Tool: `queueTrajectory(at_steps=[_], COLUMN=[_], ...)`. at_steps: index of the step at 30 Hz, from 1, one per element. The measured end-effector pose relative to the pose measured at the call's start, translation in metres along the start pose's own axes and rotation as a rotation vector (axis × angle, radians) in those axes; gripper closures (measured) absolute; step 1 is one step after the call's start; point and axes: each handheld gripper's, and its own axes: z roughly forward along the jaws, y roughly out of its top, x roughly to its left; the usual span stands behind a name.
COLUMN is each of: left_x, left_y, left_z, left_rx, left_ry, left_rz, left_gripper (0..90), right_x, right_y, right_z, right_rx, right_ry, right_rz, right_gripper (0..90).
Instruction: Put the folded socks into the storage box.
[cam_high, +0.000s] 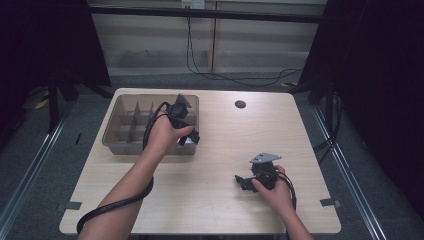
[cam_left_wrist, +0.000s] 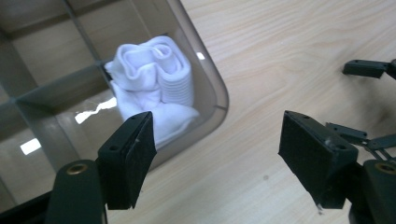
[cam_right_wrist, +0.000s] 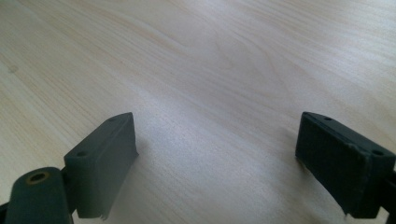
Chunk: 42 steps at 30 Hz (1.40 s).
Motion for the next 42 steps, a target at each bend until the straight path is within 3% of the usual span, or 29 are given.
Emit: queueTrajectory(at_steps=[21, 35, 42], left_x=[-0.019, -0.041, -0.048], left_y=[-0.014, -0.026, -0.033], left_z=[0.003, 0.01, 0.017], left_rx=[0.008, 0.017, 0.022], left_ry=[-0.067, -0.116, -0.136], left_rz=[0.046, 0.123, 0.14], left_gripper=[26.2, 25.1, 24.1], right_x=[0.001, 0.001, 0.001], right_y=[0.0, 0.0, 0.0], right_z=[0.0, 0.0, 0.0], right_rx=[0.006, 0.008, 0.004], right_ry=[0.0, -0.004, -0.003], right_rz=[0.003, 0.003, -0.002], right_gripper=[11.9, 11.9, 11.9])
